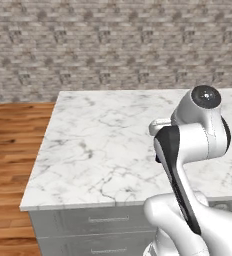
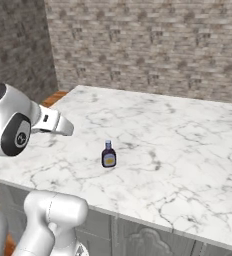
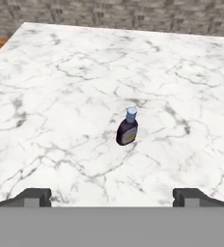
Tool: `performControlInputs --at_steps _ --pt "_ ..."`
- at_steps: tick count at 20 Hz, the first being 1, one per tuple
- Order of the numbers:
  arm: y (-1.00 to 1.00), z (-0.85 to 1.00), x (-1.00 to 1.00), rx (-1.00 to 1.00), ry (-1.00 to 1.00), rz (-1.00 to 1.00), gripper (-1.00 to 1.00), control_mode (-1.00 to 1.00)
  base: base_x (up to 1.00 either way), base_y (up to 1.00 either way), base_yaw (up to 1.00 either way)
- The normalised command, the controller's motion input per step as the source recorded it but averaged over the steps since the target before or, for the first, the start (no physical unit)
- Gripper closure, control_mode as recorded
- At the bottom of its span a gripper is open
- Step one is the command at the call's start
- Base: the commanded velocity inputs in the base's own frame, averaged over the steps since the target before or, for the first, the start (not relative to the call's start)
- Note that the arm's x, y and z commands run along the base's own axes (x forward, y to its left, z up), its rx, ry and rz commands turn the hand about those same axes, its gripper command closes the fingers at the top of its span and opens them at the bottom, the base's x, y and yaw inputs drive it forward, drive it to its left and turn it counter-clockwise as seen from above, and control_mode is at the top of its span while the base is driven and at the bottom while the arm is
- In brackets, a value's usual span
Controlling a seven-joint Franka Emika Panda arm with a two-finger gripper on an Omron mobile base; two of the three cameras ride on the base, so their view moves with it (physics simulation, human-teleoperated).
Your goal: Move the shaker and condiment bottle from the cabinet to the dining counter.
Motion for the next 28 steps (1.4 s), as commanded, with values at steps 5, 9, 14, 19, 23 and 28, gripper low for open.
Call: performControlInputs --at_steps 5,9,14,19,23,28 --pt "0.0 0.0 0.0 0.0 0.0 0.0 -1.0 1.0 -0.9 0.32 0.43" --pt "0.0 0.0 0.0 0.0 0.0 0.0 -1.0 1.0 -0.47 0.86 0.8" --pt "0.0 0.0 0.0 0.0 0.0 0.0 -1.0 1.0 -0.27 0.47 0.96" --pt "0.0 0.0 0.0 0.0 0.0 0.0 -1.0 1.0 -0.05 0.0 1.0" --pt "0.0 0.0 0.0 0.0 0.0 0.0 -1.0 1.0 0.0 0.0 1.0" --pt "0.0 0.0 0.0 0.0 0.0 0.0 -1.0 1.0 0.0 0.0 1.0"
